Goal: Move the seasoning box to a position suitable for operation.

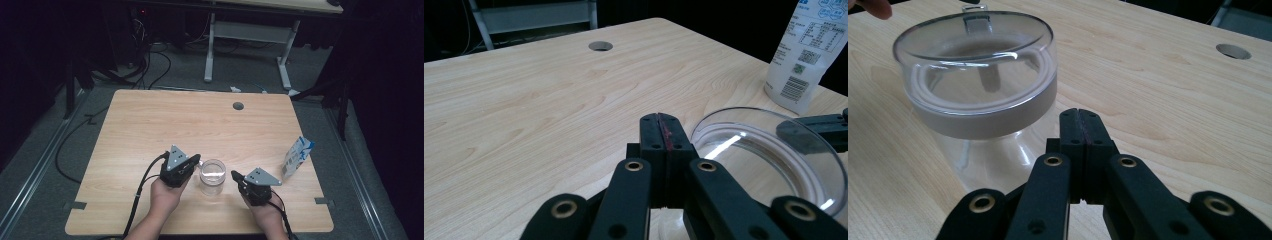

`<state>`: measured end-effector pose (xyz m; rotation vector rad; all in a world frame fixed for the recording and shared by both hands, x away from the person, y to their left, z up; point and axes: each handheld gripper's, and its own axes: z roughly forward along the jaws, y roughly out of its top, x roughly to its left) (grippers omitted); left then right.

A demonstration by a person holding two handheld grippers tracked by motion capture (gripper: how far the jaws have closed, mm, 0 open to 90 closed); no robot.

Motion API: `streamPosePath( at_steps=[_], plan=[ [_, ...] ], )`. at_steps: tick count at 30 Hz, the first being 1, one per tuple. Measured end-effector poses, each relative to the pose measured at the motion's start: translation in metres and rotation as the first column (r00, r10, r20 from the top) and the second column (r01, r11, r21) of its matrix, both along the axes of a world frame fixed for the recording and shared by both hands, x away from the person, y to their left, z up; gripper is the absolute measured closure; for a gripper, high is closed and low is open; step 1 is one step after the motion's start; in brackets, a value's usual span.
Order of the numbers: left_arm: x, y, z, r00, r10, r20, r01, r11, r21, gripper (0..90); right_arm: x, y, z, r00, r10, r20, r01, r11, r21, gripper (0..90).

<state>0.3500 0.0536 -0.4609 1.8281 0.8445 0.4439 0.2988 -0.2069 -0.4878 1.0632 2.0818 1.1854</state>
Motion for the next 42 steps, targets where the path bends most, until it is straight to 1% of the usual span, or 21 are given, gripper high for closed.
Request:
streamPosePath(
  at_steps=[7,14,24,29,32,38,42],
  plan=[
    [0.0,0.0,0.0,1.0,0.001,0.003,-0.001,1.0,0.004,90.0,-0.001,0.002,0.001,0.9999,0.011,0.003,-0.011,0.9999,0.001,89.5],
    [-0.001,0.0,-0.001,1.0,0.005,0.006,-0.005,1.0,-0.002,90.0,-0.001,0.003,0.001,0.9998,0.018,0.007,-0.018,0.9998,0.002,89.5],
    [0.0,0.0,-0.003,0.9999,0.013,0.003,-0.013,0.9999,0.004,90.0,-0.002,0.004,0.002,0.9998,0.017,0.009,-0.018,0.9998,0.011,89.5],
    [0.0,0.001,-0.003,0.9999,0.013,0.002,-0.013,0.9999,-0.001,90.0,-0.007,0.005,0.009,0.999,0.03,0.033,-0.031,0.999,0.032,89.5],
    [0.0,0.001,-0.003,0.9999,0.013,0.001,-0.013,0.9999,-0.003,90.0,-0.011,0.009,0.016,0.997,0.054,0.056,-0.056,0.9975,0.044,89.5],
    [0.0,0.003,-0.003,0.9999,0.015,-0.002,-0.016,0.9998,-0.011,90.0,-0.015,0.015,0.018,0.9957,0.072,0.058,-0.074,0.9965,0.037,89.5],
    [-0.005,0.012,0.0,0.9997,0.025,-0.002,-0.025,0.9979,-0.06,89.9,-0.017,0.017,0.019,0.9945,0.084,0.062,-0.087,0.9953,0.042,89.5]
  ],
)
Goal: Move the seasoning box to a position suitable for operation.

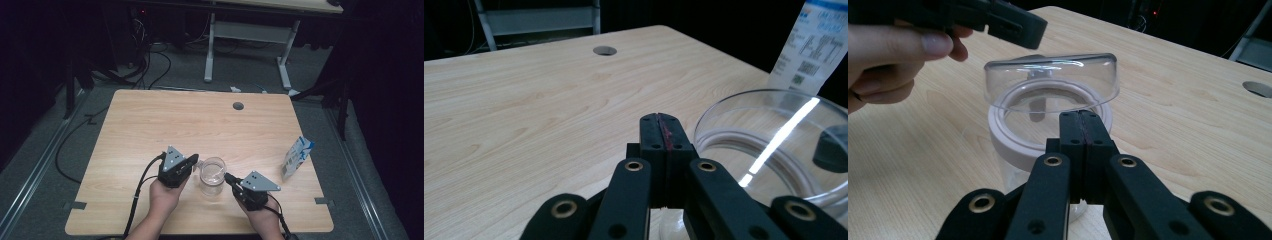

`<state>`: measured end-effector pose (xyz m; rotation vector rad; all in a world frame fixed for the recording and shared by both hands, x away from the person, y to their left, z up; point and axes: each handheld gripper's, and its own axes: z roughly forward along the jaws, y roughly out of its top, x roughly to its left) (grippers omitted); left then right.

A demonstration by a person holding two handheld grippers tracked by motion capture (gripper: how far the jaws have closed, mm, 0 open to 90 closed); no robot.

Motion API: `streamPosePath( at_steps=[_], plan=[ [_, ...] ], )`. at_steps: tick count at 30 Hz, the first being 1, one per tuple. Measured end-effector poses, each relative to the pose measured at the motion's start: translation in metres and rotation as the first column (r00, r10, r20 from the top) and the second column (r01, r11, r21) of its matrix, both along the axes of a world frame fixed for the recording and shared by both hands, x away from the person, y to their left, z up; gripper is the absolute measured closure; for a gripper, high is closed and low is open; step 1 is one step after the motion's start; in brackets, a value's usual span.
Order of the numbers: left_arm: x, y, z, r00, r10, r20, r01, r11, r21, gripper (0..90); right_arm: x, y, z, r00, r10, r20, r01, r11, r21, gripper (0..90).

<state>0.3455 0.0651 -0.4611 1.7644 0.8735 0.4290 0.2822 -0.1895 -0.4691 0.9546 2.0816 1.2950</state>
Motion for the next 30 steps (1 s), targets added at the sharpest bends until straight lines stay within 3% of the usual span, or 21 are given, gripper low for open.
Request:
streamPosePath(
  at_steps=[5,11,13,25,30],
  plan=[
    [-0.016,0.013,-0.006,0.9994,0.027,0.024,-0.027,0.9996,0.003,89.9,-0.002,0.003,-0.001,1.0,0.006,0.001,-0.006,0.9999,-0.009,89.5],
    [-0.032,0.021,-0.023,1.0,0.003,-0.008,-0.003,0.9998,-0.02,89.9,-0.004,0.005,-0.001,1.0,0.001,0.0,-0.001,0.9998,-0.021,89.5],
    [-0.035,0.019,-0.025,0.9998,-0.018,-0.011,0.018,0.9996,0.021,89.9,-0.003,0.006,-0.002,1.0,0.0,-0.002,-0.001,0.9998,-0.02,89.5],
    [-0.045,0.001,-0.029,0.9918,-0.122,-0.038,0.121,0.9924,-0.018,89.9,-0.005,0.005,0.002,0.9998,-0.012,0.012,0.012,0.9999,-0.006,89.5],
    [-0.048,-0.003,-0.028,0.9916,-0.126,-0.031,0.125,0.9919,-0.025,89.9,-0.006,0.004,0.004,0.9997,-0.011,0.021,0.012,0.9999,-0.005,89.5]
  ],
)
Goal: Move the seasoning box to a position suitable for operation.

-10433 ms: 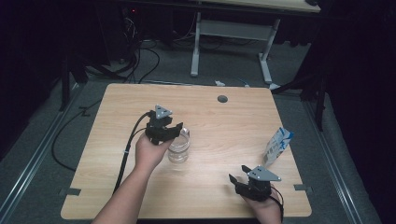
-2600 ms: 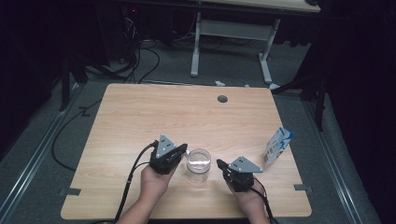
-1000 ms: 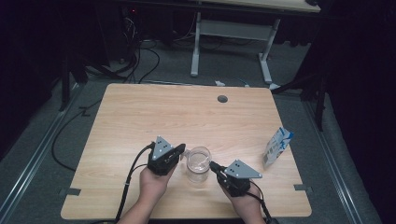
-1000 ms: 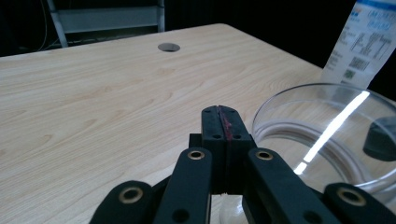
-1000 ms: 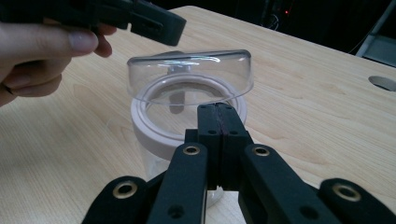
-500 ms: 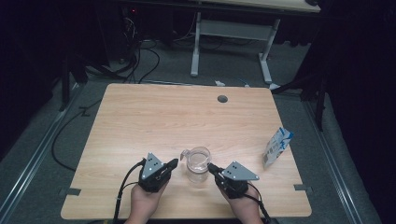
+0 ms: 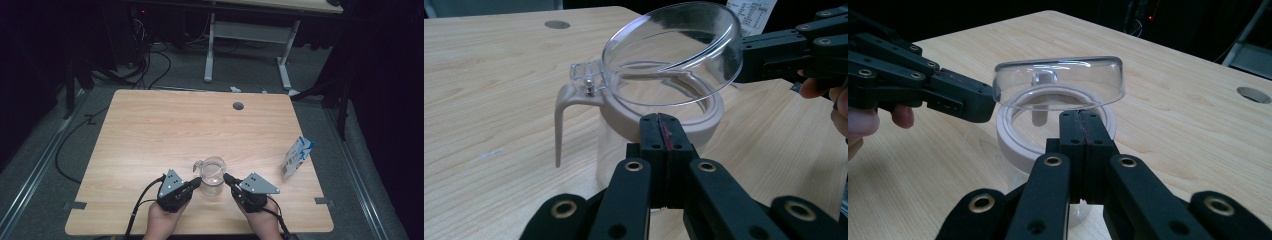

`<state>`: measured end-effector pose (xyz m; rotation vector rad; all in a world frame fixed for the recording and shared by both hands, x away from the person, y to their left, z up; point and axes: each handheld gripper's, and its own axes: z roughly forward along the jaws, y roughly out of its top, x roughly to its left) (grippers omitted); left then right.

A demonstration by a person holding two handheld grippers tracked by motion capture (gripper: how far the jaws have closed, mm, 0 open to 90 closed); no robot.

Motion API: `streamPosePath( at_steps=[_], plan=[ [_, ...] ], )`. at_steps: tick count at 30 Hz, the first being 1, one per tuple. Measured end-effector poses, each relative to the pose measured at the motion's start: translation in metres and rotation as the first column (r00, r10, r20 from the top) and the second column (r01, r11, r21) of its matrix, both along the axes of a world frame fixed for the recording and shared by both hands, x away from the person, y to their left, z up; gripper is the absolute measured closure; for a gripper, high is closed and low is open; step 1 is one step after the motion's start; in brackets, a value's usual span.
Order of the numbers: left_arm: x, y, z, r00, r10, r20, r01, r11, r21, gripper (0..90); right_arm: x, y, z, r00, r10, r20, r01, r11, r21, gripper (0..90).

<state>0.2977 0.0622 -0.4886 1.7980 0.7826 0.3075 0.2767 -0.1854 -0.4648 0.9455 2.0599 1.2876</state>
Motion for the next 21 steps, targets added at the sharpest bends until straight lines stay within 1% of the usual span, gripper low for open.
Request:
streamPosePath(
  at_steps=[4,14,21],
  plan=[
    [-0.0009,-0.0027,0.0008,1.0,-0.001,0.006,0.001,1.0,-0.009,89.8,-0.0001,0.0003,0.0005,1.0,0.004,0.0,-0.004,1.0,-0.002,89.5],
    [-0.0012,-0.0044,0.001,1.0,-0.003,0.003,0.003,0.9997,-0.024,89.9,0.0001,0.0009,0.0002,1.0,0.008,0.004,-0.008,1.0,-0.001,89.3],
    [-0.0015,-0.0037,0.0033,0.9999,0.0,0.011,0.0,0.9988,-0.048,89.9,0.0052,0.0023,-0.0048,0.9999,0.005,-0.015,-0.005,1.0,0.005,89.2]
  ],
)
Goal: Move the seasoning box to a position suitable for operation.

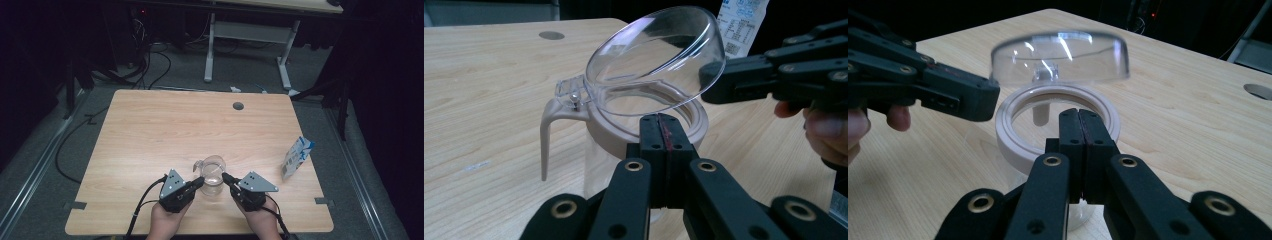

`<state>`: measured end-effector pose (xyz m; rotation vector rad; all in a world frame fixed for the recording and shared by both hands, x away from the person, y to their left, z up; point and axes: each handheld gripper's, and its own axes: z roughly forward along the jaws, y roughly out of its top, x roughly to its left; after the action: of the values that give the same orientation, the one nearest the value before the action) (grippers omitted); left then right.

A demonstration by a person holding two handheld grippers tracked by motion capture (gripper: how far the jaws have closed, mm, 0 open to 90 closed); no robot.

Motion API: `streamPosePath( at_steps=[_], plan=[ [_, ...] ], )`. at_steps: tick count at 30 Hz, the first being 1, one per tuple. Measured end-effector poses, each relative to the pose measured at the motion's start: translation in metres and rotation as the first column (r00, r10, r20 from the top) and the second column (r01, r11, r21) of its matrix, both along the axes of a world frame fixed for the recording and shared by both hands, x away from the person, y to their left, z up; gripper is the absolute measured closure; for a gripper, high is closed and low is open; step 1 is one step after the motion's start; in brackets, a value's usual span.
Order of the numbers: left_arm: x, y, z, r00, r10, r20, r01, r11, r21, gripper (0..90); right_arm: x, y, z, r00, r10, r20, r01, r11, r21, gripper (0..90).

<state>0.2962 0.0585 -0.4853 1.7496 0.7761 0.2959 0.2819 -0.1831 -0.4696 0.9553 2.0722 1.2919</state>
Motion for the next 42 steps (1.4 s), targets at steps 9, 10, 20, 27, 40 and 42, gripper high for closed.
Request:
streamPosePath(
  at_steps=[9,10,20,27,40,42],
  plan=[
    [0.002,0.002,0.002,0.9999,0.012,0.007,-0.012,0.9997,-0.022,89.9,0.003,-0.002,-0.004,1.0,0.003,-0.007,-0.003,0.9999,0.012,89.7],
    [0.002,0.002,0.002,0.9999,0.015,0.008,-0.015,0.9996,-0.024,89.9,0.003,-0.002,-0.004,0.9999,0.004,-0.01,-0.004,0.9998,0.017,89.8],
    [0.005,0.007,0.005,0.9989,0.044,0.014,-0.044,0.9977,-0.052,89.9,0.003,-0.003,-0.005,0.9999,0.01,-0.005,-0.01,0.9997,0.02,89.9],
    [0.009,0.01,0.005,0.9973,0.071,0.015,-0.07,0.9956,-0.061,89.9,0.003,-0.002,-0.005,0.9999,0.011,-0.002,-0.011,0.9997,0.02,89.9],
    [0.011,0.018,0.004,0.9962,0.085,0.016,-0.084,0.9951,-0.052,89.7,0.002,-0.002,-0.005,1.0,0.008,0.005,-0.008,0.9999,0.011,89.8],
    [0.011,0.02,0.003,0.996,0.087,0.022,-0.086,0.9954,-0.042,89.5,0.002,-0.002,-0.005,0.9999,0.009,0.005,-0.009,0.9999,0.008,89.8]
  ],
)
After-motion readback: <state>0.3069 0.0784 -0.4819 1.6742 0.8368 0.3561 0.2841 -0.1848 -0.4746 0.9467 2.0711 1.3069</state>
